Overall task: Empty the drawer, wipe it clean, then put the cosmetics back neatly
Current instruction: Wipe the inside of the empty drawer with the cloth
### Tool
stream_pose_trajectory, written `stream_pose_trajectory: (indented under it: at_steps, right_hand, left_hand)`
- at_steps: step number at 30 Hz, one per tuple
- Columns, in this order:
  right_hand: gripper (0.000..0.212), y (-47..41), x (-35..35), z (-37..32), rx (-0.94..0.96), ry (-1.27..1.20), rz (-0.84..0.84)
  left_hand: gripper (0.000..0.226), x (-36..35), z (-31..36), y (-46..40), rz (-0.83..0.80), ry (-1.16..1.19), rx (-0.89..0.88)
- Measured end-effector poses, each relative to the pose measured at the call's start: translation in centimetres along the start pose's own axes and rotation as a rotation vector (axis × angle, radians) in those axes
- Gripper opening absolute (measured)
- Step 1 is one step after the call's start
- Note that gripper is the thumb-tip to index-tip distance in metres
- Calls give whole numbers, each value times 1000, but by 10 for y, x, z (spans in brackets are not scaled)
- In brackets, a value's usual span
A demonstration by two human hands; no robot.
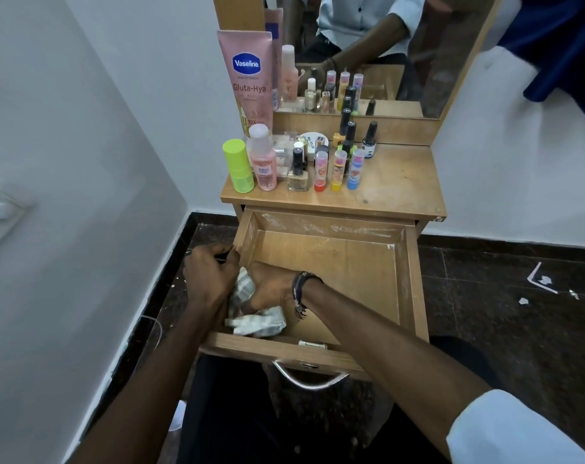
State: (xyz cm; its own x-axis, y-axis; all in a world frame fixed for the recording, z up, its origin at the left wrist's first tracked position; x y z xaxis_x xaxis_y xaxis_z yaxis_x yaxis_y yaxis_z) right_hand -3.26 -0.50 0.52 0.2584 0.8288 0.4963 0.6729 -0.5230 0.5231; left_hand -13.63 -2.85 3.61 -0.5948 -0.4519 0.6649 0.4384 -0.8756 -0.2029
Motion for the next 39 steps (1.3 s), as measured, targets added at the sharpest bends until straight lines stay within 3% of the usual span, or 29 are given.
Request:
stream_pose_trajectory:
  at_steps: [2,6,9,15,19,21,24,27,30,34,39]
  right_hand:
    - [47,10,0,-5,93,72,8]
    - [12,35,-3,-15,253,172,29]
    - [11,48,1,-13,314,210,-2]
    - [8,71,25,37,191,400,-182]
    - [27,100,43,85,40,467,-332]
    - [27,117,50,104,-15,502,-399]
    - [22,126,54,113,-22,502,-402]
    - [34,126,51,108,-21,493,-426]
    - [17,122,48,104,-15,402,-376]
    - [12,108,35,84,32,176,-249]
    - [12,65,11,40,107,121,-130]
  left_hand:
    - [13,-1,0,-1,-10,16,-15]
    - [27,2,1,0,-5,33,-9]
    - [29,2,0,0,-5,26,-11]
    - [14,-1,-3,-2,0,22,-13]
    - [15,-1,-3,-2,9,9,-24]
    - [15,-1,-3,-2,13,0,-26]
    - [16,-1,-4,-2,13,1,-25]
    - [16,-2,-3,-1,4,-9,-31]
    - [16,-2,-3,-1,14,-14,-21]
    - [17,-3,-3,-1,16,-10,-11]
    - [14,-3,-6,0,21,3,21]
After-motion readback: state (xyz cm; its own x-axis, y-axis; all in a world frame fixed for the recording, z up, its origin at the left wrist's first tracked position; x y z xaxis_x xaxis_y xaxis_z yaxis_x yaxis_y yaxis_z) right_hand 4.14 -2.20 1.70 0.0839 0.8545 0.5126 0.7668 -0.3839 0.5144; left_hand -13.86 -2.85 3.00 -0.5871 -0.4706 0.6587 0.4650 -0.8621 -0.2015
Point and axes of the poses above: each hand's wrist, its own y-axis away from the middle knuckle, its own x-axis out of the back of the hand, z = x × y, the point moved 6 cm from there along -y, towards the middle knuckle, and after that the axes turned 6 degrees about -x, right-handed, at the moved point
